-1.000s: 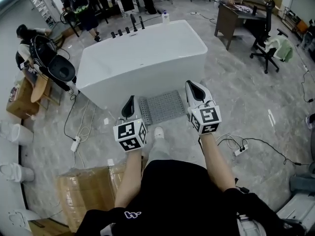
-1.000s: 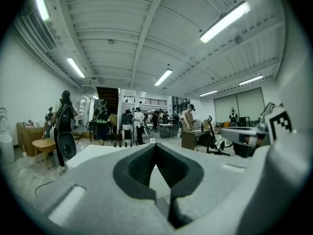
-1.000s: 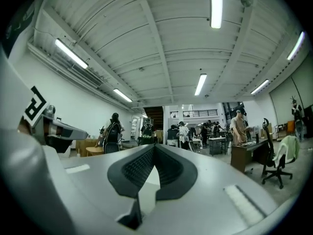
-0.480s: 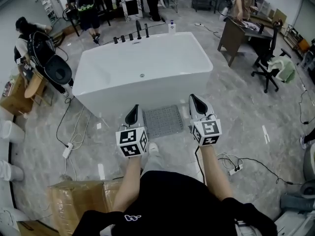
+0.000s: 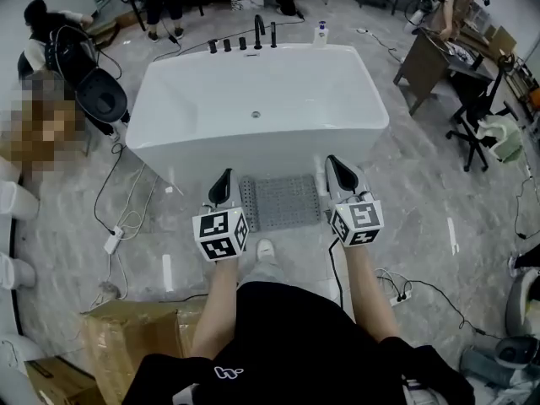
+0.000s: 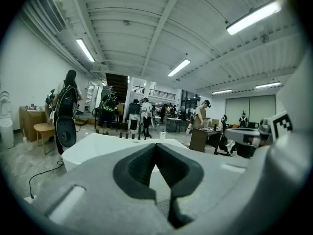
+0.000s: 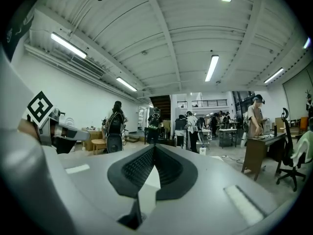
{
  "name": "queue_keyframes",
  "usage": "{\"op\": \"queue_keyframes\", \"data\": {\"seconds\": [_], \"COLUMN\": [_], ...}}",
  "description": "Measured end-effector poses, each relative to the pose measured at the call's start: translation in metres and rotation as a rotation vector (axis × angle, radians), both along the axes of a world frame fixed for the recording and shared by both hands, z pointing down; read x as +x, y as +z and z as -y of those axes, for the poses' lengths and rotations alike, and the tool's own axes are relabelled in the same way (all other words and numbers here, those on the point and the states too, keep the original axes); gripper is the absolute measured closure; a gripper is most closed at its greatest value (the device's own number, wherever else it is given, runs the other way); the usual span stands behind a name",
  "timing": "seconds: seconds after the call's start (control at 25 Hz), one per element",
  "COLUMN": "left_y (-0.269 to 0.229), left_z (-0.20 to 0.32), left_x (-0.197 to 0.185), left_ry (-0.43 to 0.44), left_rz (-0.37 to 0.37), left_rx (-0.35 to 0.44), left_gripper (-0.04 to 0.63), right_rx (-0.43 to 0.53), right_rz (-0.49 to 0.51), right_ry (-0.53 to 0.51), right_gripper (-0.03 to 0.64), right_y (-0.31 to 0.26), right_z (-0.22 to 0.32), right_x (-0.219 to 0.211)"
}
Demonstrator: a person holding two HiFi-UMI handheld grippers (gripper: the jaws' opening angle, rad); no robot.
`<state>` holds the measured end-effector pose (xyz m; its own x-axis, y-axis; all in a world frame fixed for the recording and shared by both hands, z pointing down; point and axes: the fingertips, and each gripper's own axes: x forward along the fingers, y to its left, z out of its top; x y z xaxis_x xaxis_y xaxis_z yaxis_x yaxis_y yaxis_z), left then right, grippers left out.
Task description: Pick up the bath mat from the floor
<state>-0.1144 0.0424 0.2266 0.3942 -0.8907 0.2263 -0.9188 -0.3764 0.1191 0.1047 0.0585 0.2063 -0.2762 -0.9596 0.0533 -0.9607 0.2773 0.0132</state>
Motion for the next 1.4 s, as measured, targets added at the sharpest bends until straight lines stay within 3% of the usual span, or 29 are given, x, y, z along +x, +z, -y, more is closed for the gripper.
{"op": "queue_keyframes", "data": {"seconds": [0.08, 0.28, 0.72, 0.92, 1.28, 1.4], "left_y": [0.004, 0.024, 0.019, 0.017, 0.005, 0.0], "left_z": [0.017, 0.062, 0.158, 0.189, 0.211, 0.208], "left_x": [-0.004, -0.042, -0.03, -0.028, -0.03, -0.03], "left_ry": [0.021, -0.026, 0.068, 0.075, 0.047, 0.046], "left_rz": [0.015, 0.003, 0.012, 0.017, 0.011, 0.044], "left_rx": [-0.015, -0.075, -0.036, -0.011, 0.007, 0.028], "left_gripper": [0.597, 0.597, 0.597, 0.596, 0.597, 0.597], "right_rx": [-0.017, -0.052, -0.044, -0.027, -0.028, -0.046], "right_rz": [0.009, 0.011, 0.063, 0.031, 0.016, 0.062], "right_ry": [-0.001, -0.001, -0.029, -0.042, -0.063, -0.045], "right_gripper": [0.609, 0.609, 0.592, 0.588, 0.601, 0.603], "right_y": [0.003, 0.015, 0.022, 0.016, 0.006, 0.015], "right_z": [0.021, 0.072, 0.16, 0.186, 0.216, 0.227], "right_x": [-0.002, -0.01, -0.039, -0.035, -0.04, -0.035]}}
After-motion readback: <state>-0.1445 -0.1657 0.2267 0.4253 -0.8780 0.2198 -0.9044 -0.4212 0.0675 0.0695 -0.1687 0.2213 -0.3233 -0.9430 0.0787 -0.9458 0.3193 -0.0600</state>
